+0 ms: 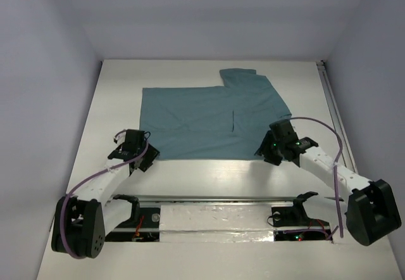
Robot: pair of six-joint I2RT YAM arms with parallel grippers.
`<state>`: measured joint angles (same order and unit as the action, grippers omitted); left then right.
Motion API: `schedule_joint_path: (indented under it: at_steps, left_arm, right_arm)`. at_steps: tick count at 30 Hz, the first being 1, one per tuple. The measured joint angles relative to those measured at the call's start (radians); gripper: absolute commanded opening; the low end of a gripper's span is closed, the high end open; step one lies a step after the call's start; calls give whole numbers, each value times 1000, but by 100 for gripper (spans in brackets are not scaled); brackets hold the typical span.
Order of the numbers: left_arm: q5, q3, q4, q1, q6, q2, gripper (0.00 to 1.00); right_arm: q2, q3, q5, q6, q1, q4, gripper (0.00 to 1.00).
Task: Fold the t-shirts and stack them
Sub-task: Fold the flattened tshirt in 1/3 of the way
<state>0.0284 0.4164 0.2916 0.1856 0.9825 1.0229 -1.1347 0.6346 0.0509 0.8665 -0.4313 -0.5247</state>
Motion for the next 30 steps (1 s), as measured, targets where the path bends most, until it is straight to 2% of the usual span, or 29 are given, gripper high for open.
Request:
schedule_joint_path:
  at_steps: [5,9,12,17,18,19,20,22,27,28,29,30]
  left_arm:
    - [2,22,-75,-19,0,67,45]
    - [0,22,-92,-24,-5,75,42]
    - [0,22,-93,-24,-9,76,31]
    - [-8,22,-93,-24,-23,87,19]
    - [-10,22,-93,-24,-24,89,15]
    - [-12,22,-93,-24,-26,89,11]
    - [-14,22,-93,-24,-28,88,7]
    - [-16,22,-93,-24,-33,89,0]
    - [-18,28,-93,-24,-55,117,0]
    - [-17,33,-93,-24,-58,124,0]
    - [-17,37,-94,-24,-62,130,0]
    - [-17,39,-95,-24,-64,133,0]
  right_arm:
    - [77,-72,4,50,139,-22,58]
    - [63,-83,-3,85,165,-11,58]
    - [25,-102,-3,121,167,16,56]
    - [-5,-126,-4,175,185,48,42]
    - [-9,-127,-3,185,188,54,40]
    - [-13,-127,-3,195,189,60,34]
    - [-14,-128,-2,202,189,64,33]
    - [-14,-134,6,217,190,71,33]
    - [-16,-140,18,239,196,98,41]
    - [-21,-139,18,241,196,110,38]
    - [-31,-138,19,245,196,126,27]
    - [-39,-138,19,245,196,142,22]
